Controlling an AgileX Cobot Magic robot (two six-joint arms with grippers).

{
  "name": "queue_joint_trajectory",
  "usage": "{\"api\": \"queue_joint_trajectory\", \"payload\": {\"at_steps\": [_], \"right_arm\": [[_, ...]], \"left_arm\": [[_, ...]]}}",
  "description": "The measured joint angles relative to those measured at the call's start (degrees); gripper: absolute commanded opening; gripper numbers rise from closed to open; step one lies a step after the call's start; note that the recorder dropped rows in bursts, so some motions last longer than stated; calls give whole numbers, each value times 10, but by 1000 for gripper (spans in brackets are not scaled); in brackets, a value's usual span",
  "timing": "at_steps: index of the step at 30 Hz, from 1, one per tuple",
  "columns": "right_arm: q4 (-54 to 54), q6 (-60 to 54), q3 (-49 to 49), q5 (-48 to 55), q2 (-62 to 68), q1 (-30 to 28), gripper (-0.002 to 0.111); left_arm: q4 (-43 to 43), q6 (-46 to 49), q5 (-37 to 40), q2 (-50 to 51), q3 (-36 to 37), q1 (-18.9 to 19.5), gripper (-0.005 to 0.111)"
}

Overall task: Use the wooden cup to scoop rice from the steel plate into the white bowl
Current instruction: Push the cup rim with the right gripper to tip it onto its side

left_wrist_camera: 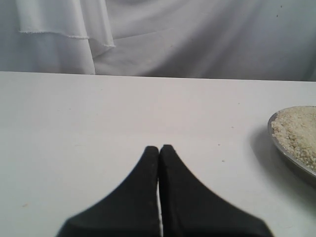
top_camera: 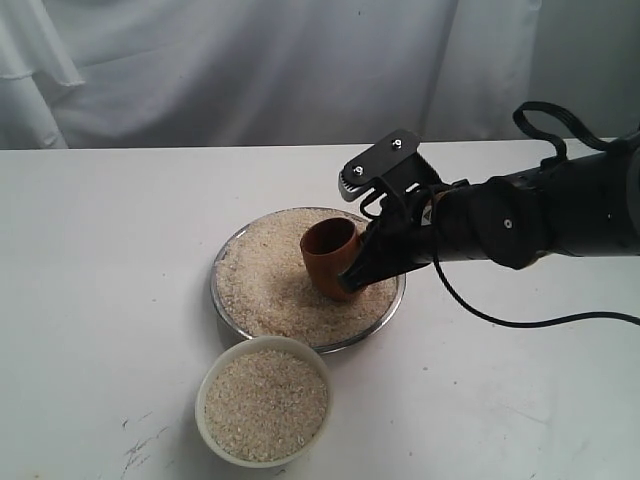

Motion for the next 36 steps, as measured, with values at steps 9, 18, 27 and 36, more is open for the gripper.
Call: {"api": "queue_joint_trajectory", "payload": {"at_steps": [9,18,27,36], "right_arm": [[1,3,0,-22,0,22,0],[1,3,0,-42,25,26,0],[2,20,0,-101,33,27,0],[2,23,-31,-120,46,34,0]], "left_arm": [[0,0,0,0,0,0,0],[0,0,0,0,0,0,0],[0,0,0,0,0,0,0],[0,0,0,0,0,0,0]]}}
